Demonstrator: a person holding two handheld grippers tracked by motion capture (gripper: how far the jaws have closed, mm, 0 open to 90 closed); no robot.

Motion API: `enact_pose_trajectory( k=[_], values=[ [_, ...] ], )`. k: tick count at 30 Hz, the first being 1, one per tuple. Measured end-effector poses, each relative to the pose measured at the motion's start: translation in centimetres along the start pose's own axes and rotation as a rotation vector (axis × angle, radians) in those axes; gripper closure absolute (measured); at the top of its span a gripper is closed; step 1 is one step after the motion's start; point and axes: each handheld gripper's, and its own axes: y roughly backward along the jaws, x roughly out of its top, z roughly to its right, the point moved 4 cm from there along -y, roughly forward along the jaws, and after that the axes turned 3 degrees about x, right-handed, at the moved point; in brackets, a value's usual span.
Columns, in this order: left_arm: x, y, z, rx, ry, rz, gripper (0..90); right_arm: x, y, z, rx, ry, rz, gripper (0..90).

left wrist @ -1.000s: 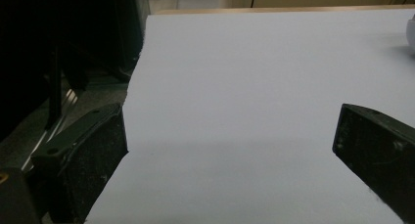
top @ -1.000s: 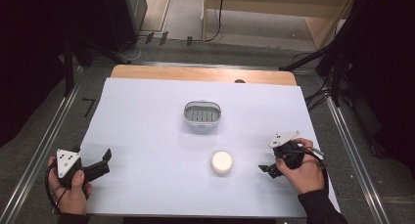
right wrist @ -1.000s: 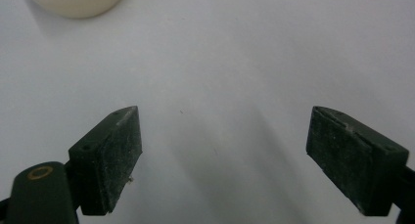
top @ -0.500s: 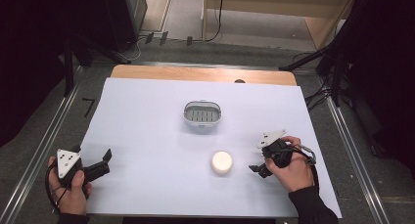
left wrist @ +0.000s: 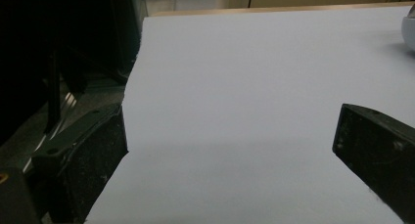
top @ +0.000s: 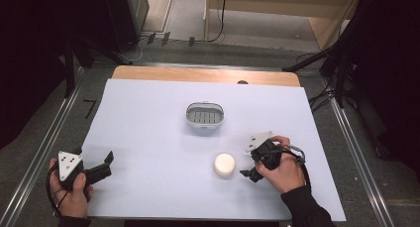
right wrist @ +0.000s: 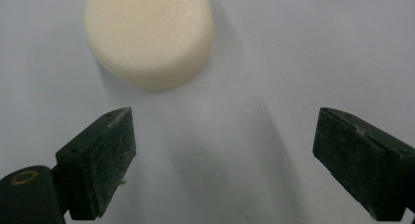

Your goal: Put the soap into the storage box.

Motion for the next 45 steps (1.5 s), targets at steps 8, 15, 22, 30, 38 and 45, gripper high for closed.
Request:
enact_pose_trajectory(
  k=[8,15,22,30,38,45],
  values=[
    [0.0,0.0,0.0,-0.003,-0.002,-0.001,0.0,1.0,-0.9,-0.7,0.025,0.023,-0.015,9.5],
    [0.0,0.0,0.1,-0.007,-0.007,-0.001,0.0,1.9,-1.6,-1.4,0.051,0.042,-0.01,9.6],
    [0.0,0.0,0.1,-0.009,-0.006,-0.001,0.0,2.5,-1.9,-1.7,0.062,0.052,-0.013,9.8],
    [0.0,0.0,0.0,-0.014,-0.005,-0.001,0.0,3.2,-2.6,-2.0,0.08,0.061,-0.016,10.9],
    [0.0,0.0,0.1,-0.014,-0.016,0.003,0.0,3.5,-3.5,-2.1,0.103,0.036,0.0,12.0],
    [0.0,0.1,0.2,-0.012,-0.021,0.006,0.0,4.1,-3.9,-2.6,0.105,0.05,-0.011,13.1]
  ],
)
